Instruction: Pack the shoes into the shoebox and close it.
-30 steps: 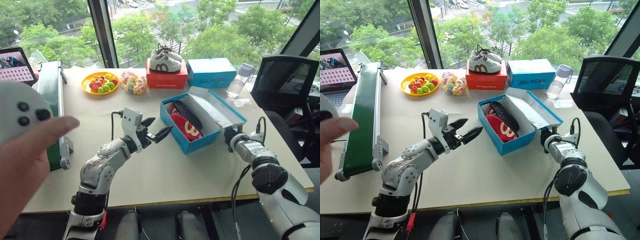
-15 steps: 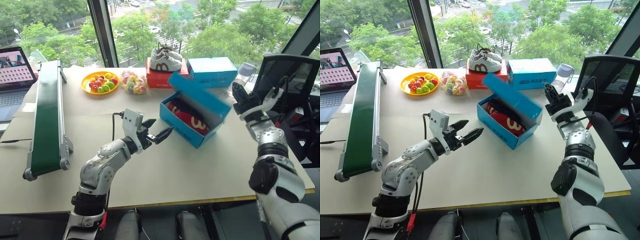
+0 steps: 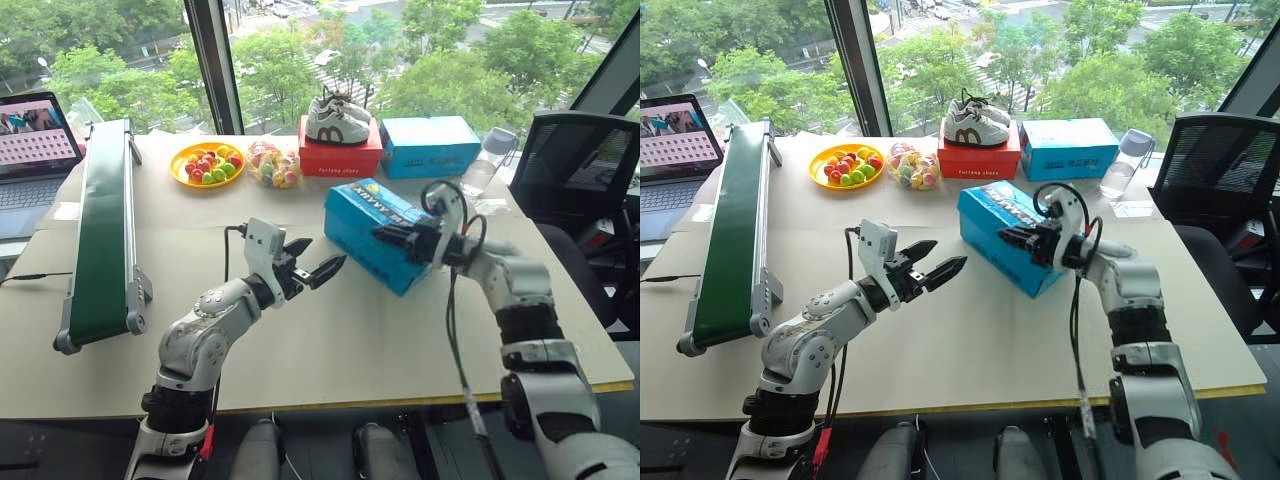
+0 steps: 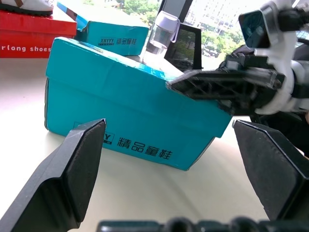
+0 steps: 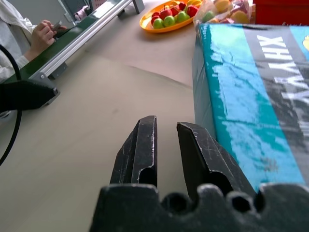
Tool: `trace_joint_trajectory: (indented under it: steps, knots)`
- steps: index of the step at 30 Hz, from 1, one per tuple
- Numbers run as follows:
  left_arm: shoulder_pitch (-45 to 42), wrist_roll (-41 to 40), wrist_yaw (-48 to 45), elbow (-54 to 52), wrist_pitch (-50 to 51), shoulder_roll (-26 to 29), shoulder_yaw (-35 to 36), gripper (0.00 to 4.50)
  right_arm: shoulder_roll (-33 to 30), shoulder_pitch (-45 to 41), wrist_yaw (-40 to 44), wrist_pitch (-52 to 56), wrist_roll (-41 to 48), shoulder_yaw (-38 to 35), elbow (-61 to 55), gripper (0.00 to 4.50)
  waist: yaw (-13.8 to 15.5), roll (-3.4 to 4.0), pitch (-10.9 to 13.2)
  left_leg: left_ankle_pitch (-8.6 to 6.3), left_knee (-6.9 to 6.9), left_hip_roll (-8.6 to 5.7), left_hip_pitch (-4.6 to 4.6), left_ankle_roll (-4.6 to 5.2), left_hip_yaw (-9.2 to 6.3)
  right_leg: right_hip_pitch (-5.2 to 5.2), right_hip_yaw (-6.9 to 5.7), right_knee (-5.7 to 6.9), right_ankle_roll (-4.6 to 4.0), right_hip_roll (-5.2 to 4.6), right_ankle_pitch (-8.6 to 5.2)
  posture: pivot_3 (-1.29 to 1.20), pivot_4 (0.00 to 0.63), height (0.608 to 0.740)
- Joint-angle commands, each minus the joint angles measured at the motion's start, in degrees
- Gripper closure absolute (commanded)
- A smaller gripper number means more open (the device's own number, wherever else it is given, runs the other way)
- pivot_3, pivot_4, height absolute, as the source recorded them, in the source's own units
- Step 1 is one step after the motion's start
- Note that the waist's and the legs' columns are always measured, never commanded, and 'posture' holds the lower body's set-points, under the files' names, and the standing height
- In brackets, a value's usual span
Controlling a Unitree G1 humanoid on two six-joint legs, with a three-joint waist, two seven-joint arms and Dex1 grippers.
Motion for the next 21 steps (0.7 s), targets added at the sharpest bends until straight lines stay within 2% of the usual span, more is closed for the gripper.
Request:
trace_joint_trajectory:
  steps: [1, 5, 8, 10, 13, 21]
  knots:
    - [-0.1, -0.4, 0.0, -2.2, -0.2, 0.0, 0.1, 0.00, 1.4, -5.8, 1.4, -1.8, 3.5, -4.7, 3.9, 3.43, 0.1, 0.00, 0.0, 0.00, -0.02, 0.00, -0.03, 0.00, 0.00, -0.03, 0.00, 0.00, 0.01, 0.00, -0.01, 0.00, 0.150, 0.740]
    - [0.3, -0.4, 0.5, -2.8, -0.2, 0.1, 0.4, 0.00, 2.9, -13.0, -1.4, -3.5, 2.6, -6.9, 13.1, 3.43, 0.3, 0.00, 0.0, -0.01, -0.10, -0.02, -0.27, 0.00, 0.03, -0.33, 0.02, 0.06, 0.01, -0.01, -0.01, 0.00, 0.150, 0.740]
    - [0.4, -0.5, 0.8, -2.9, -0.2, 0.0, 0.4, 0.00, 3.3, -15.1, -1.6, -6.7, 0.5, -6.6, 18.1, 3.43, 0.3, 0.00, 0.0, 0.00, -0.09, -0.02, -0.30, 0.00, 0.04, -0.37, 0.03, 0.08, 0.01, -0.01, -0.01, 0.00, 0.150, 0.740]
    - [0.7, -0.5, 1.2, -3.3, -0.2, -0.1, 0.4, 0.00, 4.1, -16.0, -8.3, -12.7, -5.3, -4.0, 26.7, 3.43, 0.2, 0.00, 0.0, -0.01, -0.08, -0.02, -0.30, 0.00, 0.04, -0.36, 0.02, 0.08, 0.01, -0.01, -0.01, 0.00, 0.150, 0.740]
    - [1.1, -0.6, 1.5, -3.9, -0.1, 0.0, 0.5, 0.00, 5.3, -15.3, -12.6, -19.3, -11.2, -1.1, 34.5, 3.43, 0.2, -0.02, 0.0, -0.01, -0.07, -0.02, -0.27, 0.00, 0.06, -0.36, 0.03, 0.09, 0.00, -0.02, 0.00, 0.00, 0.150, 0.740]
    - [1.8, -1.0, 2.3, -5.2, 0.5, 0.4, 1.1, 0.00, 8.6, -12.6, -12.3, -24.4, -15.9, -0.2, 41.4, 3.43, -0.1, -0.02, 0.0, 0.00, -0.08, 0.00, -0.15, 0.00, 0.12, -0.30, 0.12, 0.15, 0.00, 0.00, 0.00, 0.00, 0.150, 0.740]
